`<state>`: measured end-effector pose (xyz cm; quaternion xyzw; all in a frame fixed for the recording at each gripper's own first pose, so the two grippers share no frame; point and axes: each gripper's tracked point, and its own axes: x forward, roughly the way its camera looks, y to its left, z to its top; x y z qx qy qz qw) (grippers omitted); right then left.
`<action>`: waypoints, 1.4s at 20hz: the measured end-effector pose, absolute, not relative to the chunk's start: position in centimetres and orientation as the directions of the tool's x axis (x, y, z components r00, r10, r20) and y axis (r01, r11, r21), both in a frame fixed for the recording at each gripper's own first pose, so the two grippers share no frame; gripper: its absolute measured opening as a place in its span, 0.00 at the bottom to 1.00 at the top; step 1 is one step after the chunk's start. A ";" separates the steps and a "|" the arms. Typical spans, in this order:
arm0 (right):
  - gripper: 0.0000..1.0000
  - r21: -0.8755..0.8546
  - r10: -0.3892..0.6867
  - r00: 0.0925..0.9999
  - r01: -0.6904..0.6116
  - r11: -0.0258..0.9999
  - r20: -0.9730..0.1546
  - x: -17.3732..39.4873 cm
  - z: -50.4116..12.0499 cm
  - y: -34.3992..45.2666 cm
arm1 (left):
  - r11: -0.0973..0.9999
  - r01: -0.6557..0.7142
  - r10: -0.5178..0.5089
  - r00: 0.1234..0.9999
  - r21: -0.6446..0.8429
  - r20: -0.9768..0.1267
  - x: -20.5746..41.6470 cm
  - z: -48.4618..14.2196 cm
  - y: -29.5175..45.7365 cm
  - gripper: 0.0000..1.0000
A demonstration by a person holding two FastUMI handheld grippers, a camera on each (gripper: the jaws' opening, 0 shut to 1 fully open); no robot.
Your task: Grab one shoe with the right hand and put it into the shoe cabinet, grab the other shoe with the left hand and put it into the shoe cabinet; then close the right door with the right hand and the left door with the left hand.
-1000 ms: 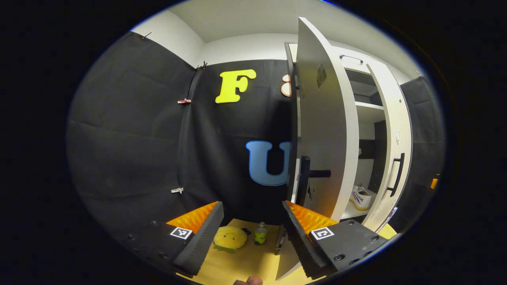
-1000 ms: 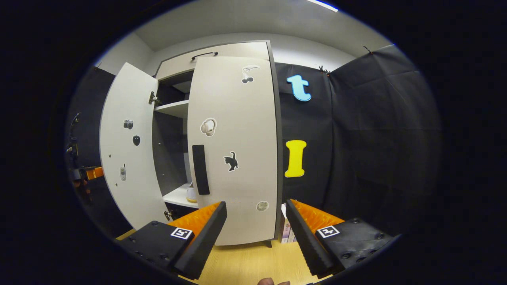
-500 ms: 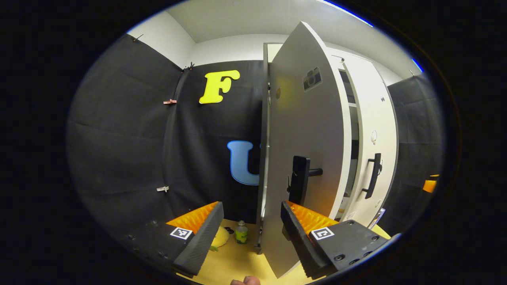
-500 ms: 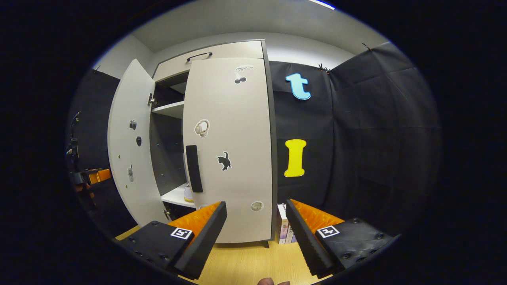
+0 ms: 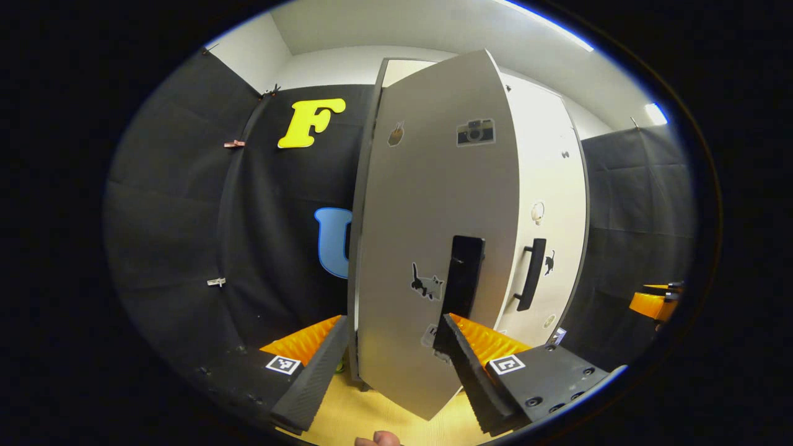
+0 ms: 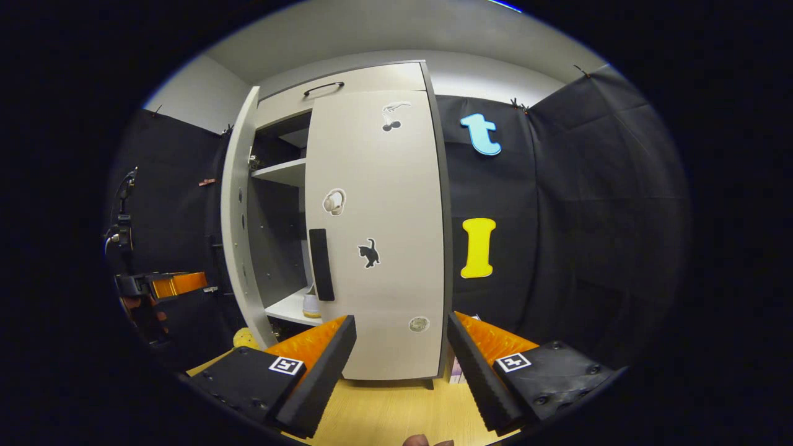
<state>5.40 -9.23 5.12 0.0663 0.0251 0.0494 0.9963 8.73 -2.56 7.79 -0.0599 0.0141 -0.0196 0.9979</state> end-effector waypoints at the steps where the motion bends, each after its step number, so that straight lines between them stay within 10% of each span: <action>1: 0.96 0.133 0.105 0.994 -0.098 0.986 -0.044 5.3 5.1 -9.0 | 0.992 0.040 -0.043 0.999 -0.119 -0.028 8.7 7.7 -2.7 0.95; 28: 0.96 0.084 0.045 0.999 -0.045 0.995 0.008 5.0 7.4 -6.9 | 0.994 0.032 -0.032 0.999 -0.106 0.004 6.9 8.0 -1.9 0.95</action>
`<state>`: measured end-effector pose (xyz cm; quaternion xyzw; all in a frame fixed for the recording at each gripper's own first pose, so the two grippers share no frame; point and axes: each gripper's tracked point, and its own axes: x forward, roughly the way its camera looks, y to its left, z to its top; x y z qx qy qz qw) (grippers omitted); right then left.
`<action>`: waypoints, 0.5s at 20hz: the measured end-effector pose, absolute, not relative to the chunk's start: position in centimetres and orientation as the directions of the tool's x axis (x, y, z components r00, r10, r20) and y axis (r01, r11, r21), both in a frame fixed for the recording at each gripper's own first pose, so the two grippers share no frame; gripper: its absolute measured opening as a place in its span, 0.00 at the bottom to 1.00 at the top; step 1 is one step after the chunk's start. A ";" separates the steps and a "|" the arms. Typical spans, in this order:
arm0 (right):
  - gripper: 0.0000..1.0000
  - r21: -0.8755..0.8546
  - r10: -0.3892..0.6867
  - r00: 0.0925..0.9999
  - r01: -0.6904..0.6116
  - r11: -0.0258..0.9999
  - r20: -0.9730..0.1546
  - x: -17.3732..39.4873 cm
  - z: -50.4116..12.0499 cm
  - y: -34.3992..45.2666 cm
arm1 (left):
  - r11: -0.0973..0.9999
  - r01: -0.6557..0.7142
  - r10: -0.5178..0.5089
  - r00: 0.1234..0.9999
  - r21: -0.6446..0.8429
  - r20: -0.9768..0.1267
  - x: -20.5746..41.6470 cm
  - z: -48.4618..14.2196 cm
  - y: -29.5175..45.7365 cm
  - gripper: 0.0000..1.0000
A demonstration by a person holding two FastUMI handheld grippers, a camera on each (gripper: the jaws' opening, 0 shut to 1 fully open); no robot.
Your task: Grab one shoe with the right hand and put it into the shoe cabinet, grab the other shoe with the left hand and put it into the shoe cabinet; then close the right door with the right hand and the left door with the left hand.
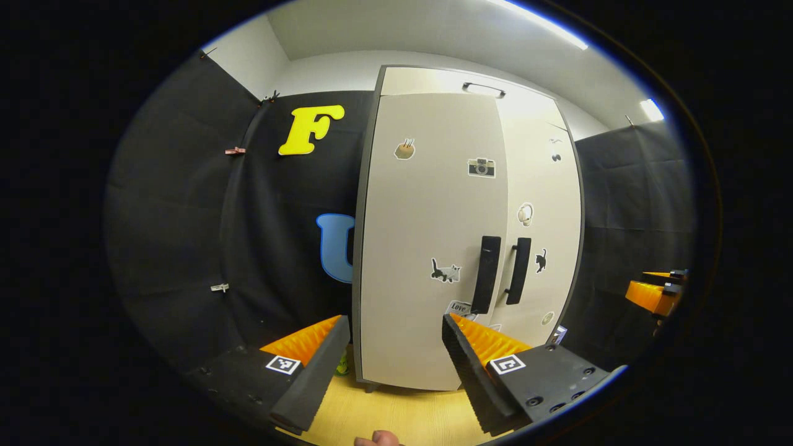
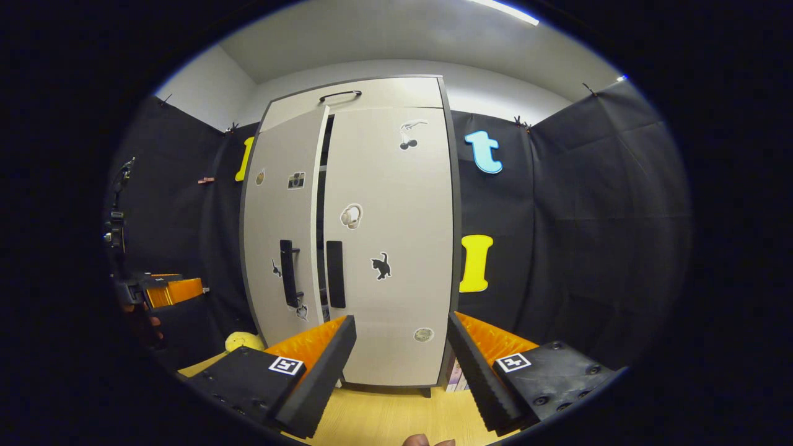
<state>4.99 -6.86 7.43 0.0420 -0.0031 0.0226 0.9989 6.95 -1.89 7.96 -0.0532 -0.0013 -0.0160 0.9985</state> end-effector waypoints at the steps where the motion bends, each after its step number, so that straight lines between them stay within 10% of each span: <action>1: 0.96 0.084 0.044 0.999 -0.045 0.995 0.008 5.0 7.4 -6.9 | 0.994 0.033 -0.033 0.999 -0.104 0.006 6.8 8.0 -1.9 0.95; 10: 0.96 0.084 0.032 0.999 -0.032 0.996 0.002 5.1 7.5 -7.1 | 0.996 0.027 -0.028 1.000 -0.091 -0.006 6.8 7.6 -1.8 0.95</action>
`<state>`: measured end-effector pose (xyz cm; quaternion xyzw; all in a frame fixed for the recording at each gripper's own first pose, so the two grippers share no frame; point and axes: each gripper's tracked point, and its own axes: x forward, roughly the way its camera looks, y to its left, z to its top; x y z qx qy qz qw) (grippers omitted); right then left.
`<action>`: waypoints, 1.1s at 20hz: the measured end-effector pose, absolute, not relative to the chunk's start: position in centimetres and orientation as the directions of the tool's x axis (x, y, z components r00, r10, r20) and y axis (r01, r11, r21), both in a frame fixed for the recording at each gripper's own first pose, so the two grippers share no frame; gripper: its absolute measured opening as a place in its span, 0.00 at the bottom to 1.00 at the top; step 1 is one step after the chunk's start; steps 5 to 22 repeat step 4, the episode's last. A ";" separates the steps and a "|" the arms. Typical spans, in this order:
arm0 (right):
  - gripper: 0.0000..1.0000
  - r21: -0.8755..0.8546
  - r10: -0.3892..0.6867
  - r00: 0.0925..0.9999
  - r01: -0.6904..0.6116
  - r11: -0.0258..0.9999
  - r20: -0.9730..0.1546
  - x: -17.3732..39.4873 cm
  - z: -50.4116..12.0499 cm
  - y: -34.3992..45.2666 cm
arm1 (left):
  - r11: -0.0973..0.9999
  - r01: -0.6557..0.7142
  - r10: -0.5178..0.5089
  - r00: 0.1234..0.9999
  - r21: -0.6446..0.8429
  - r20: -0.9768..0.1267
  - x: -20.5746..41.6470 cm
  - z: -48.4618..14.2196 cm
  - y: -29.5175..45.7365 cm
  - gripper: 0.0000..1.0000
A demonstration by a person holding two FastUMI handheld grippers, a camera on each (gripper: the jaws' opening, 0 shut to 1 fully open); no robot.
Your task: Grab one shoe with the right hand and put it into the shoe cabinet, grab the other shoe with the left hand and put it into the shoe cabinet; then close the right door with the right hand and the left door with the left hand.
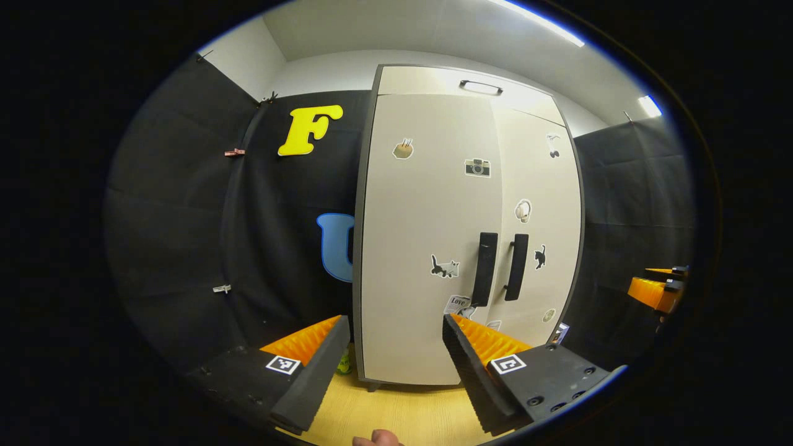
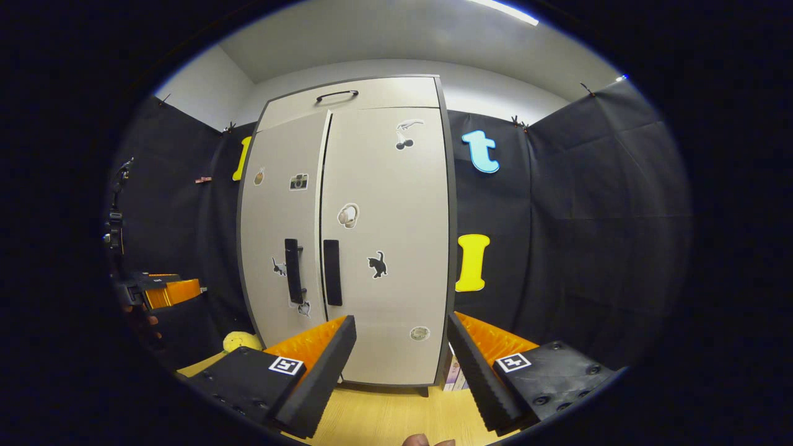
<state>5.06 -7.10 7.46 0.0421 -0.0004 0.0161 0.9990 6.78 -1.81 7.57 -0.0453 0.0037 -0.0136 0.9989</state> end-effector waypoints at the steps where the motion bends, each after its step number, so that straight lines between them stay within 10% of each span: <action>1: 0.97 0.084 0.032 0.999 -0.033 0.996 0.002 5.0 7.5 -7.1 | 0.996 0.026 -0.026 1.000 -0.090 -0.005 6.8 7.7 -1.8 0.95; 22: 0.96 0.085 0.034 0.999 -0.035 0.996 0.005 5.1 7.6 -7.1 | 0.996 0.025 -0.025 1.000 -0.088 0.001 6.8 8.0 -1.5 0.95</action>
